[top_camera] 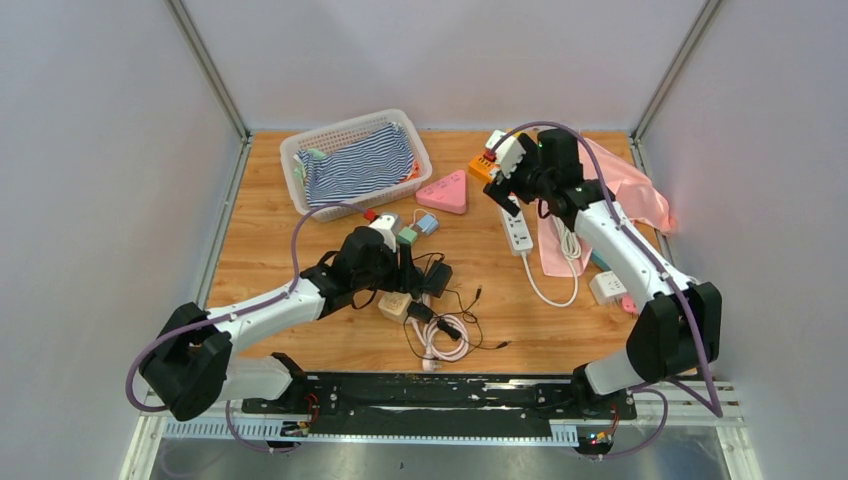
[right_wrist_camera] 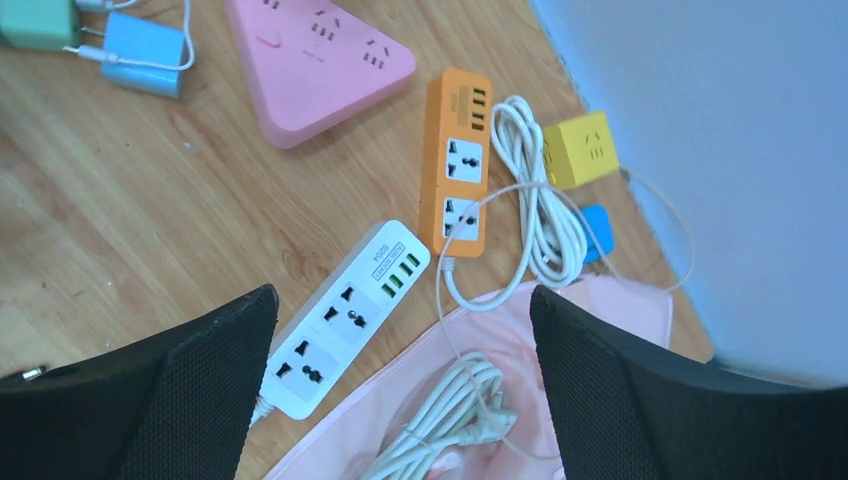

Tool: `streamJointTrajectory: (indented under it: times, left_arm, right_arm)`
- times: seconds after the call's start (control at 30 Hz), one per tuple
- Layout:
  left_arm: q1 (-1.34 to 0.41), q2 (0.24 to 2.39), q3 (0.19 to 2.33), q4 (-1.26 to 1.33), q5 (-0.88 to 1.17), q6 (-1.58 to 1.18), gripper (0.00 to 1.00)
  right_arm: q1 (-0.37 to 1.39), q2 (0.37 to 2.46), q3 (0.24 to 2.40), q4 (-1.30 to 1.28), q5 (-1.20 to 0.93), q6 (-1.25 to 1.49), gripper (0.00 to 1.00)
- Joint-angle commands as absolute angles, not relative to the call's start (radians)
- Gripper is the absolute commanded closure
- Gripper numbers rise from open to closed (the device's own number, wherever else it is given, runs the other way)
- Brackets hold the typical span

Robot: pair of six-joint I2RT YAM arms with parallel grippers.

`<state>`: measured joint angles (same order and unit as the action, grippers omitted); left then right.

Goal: Pull the plug off the socket
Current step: Remove the plug from the socket.

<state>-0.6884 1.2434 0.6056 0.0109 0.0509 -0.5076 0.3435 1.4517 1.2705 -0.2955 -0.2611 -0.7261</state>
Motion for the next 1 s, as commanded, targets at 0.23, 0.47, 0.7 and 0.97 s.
streamJointTrajectory:
  times: [0.23, 0.47, 0.7, 0.97]
  left_arm:
    - [-0.678, 1.241, 0.556, -0.004, 0.067, -0.558, 1.00]
    - [-0.678, 1.232, 0.550, -0.005, 0.063, -0.566, 1.00]
    - [-0.678, 1.227, 0.538, 0.016, 0.075, -0.571, 1.00]
    - [-0.678, 1.209, 0.510, 0.051, 0.092, -0.593, 1.00]
  right_arm:
    - [0.275, 1.284, 0.951, -0.178, -0.681, -0.061, 0.11]
    - [0.276, 1.322, 0.682, 0.218, -0.992, 0.363, 0.16]
    - [0.314, 1.375, 0.500, 0.669, -0.960, 0.687, 0.16]
    - [0.420, 1.576, 0.484, 0.950, -0.899, 0.864, 0.19]
